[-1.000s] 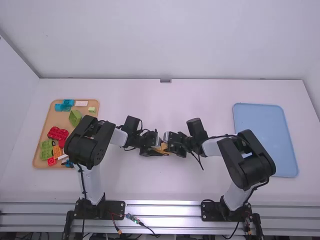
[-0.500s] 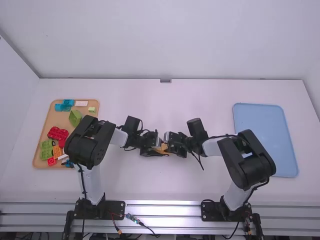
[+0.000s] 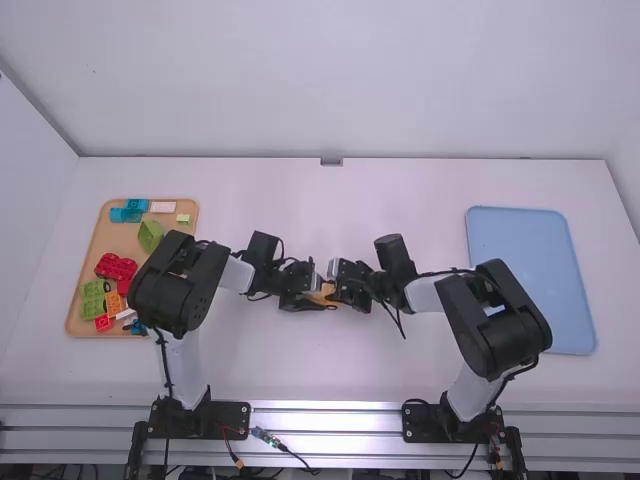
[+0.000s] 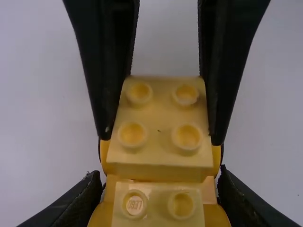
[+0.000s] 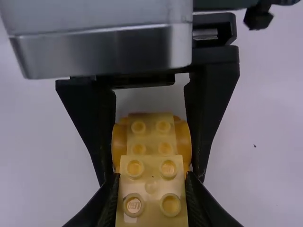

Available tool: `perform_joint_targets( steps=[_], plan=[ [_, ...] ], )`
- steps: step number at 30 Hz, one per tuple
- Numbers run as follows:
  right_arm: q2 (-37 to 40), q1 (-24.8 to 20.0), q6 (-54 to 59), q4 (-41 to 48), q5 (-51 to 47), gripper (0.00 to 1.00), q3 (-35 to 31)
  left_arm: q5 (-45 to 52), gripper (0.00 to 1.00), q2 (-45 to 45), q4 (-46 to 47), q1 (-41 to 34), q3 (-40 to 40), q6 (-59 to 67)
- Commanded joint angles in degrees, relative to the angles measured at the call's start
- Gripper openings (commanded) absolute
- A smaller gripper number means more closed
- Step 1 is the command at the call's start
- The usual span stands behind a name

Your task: Assemble lego blocks to make yellow taxi

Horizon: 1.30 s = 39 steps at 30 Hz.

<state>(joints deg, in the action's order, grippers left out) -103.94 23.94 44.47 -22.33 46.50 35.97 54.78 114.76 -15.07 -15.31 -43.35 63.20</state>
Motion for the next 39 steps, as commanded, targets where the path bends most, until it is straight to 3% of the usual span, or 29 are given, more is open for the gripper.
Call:
perform_joint_targets(
  steps=[1,14,15,17,33,39],
  plan=[
    [-0.63,0.44,-0.94,-0.13,2.6,0.0,-0.26,-2.49,0.5,0.59,0.85,-0.31,-0.09,-1.01],
    [-0.63,0.44,0.76,3.08,-0.28,0.0,-0.26,-2.82,0.51,0.59,0.85,-0.46,-0.15,-0.81],
    [-0.63,0.44,0.74,3.1,-0.28,0.0,-0.26,-2.8,0.37,0.59,0.87,-0.33,-0.15,-0.83],
    [-0.63,0.44,0.76,3.08,-0.31,0.0,-0.26,-2.78,0.25,0.59,0.96,-0.55,-0.15,-0.83],
    [-0.66,0.44,0.76,2.43,-3.76,0.0,-0.26,-2.8,0.38,0.59,2.73,-0.17,-0.13,-0.83],
    [-0.63,0.44,2.54,10.1,-4.7,0.0,3.04,-2.8,0.37,0.59,2.8,-0.11,-0.13,-0.83]
  ],
)
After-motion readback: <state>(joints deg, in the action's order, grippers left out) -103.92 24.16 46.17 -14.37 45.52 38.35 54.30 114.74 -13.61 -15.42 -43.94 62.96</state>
